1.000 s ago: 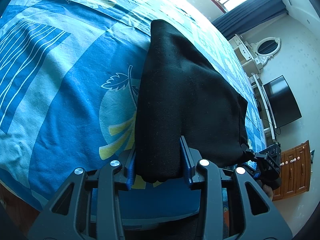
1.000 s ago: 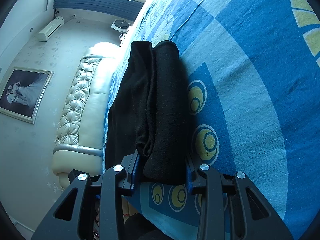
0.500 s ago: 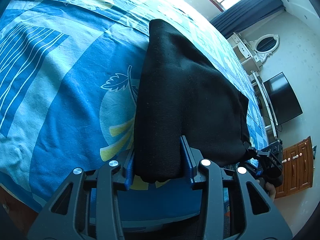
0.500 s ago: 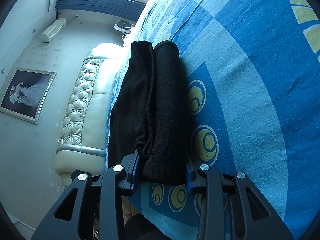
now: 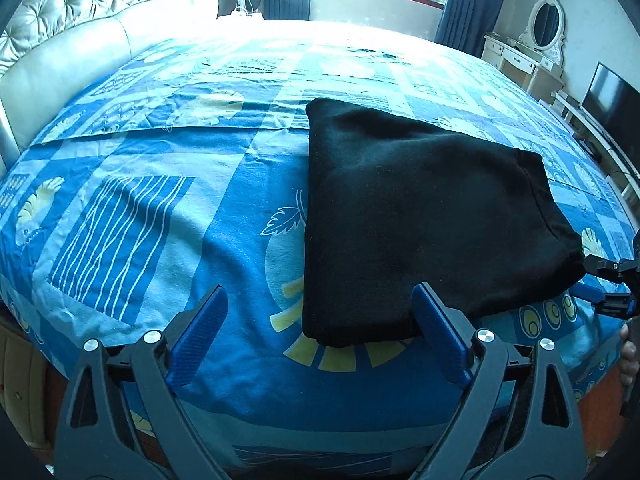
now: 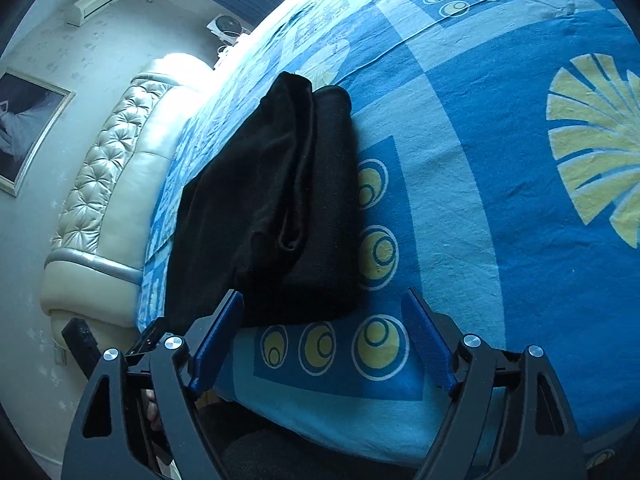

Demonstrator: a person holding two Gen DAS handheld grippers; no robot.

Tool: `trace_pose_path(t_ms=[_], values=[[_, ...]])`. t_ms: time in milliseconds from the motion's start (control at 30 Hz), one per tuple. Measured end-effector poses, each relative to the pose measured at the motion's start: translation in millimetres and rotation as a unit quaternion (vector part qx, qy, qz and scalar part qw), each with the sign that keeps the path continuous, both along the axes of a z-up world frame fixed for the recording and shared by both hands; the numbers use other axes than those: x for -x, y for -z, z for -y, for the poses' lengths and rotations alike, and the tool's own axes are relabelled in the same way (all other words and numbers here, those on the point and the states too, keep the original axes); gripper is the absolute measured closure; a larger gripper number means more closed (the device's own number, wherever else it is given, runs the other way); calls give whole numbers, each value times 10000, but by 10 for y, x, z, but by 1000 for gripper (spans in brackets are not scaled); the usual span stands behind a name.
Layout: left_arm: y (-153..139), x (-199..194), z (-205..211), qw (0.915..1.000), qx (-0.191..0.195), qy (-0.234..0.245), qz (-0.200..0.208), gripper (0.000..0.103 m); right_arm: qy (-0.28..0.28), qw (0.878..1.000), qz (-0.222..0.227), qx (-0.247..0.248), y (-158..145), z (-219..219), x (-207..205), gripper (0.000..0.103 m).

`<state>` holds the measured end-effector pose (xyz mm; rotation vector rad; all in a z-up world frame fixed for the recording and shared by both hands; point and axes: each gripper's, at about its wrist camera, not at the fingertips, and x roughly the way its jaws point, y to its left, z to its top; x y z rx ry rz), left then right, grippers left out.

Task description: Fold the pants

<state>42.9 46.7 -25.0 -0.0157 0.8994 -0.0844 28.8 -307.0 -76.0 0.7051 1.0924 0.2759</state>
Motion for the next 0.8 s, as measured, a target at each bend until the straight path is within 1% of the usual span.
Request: trace_pose_path(t_ms=[33, 67, 133, 200, 267, 367, 433, 533, 633, 700, 800], values=[[-19, 38, 25, 10000, -64, 25, -9, 9, -24, 9997, 51, 232, -42, 9, 53, 23], [-39, 74, 46, 9999, -140, 24, -22, 9, -12, 9983, 139, 573, -98, 12, 114, 23], [-64, 164, 76, 9997, -255, -35, -24, 9, 34, 9908, 388, 1298, -234, -16, 246, 23], [-91, 267, 114, 9994, -335, -106, -1, 9, 94, 9834, 503, 1741, -327, -52, 360, 23], [-117, 384, 148, 9989, -436, -169, 19, 9, 132, 9795, 590, 1922, -386, -100, 472, 23], [-166, 511, 175, 9990, -383, -179, 133, 9, 18, 9731, 750, 2179, -427, -199, 582, 23], [-178, 553, 186, 9990, -342, -248, 131, 9, -69, 9671, 863, 2390, -429, -289, 637, 23], [-182, 571, 202, 9988, -317, -357, 127, 9, -213, 9626, 959, 2527, -400, -379, 670, 23], [-187, 564, 233, 9984, -484, -268, 86, 9, -389, 9586, 1015, 2633, -376, -450, 670, 23], [-191, 577, 206, 9976, -586, -342, 106, 9, -356, 9541, 1098, 2763, -384, -457, 708, 23], [-245, 570, 144, 9983, -351, -429, 156, 9, -266, 9537, 1063, 2800, -376, -408, 710, 23]])
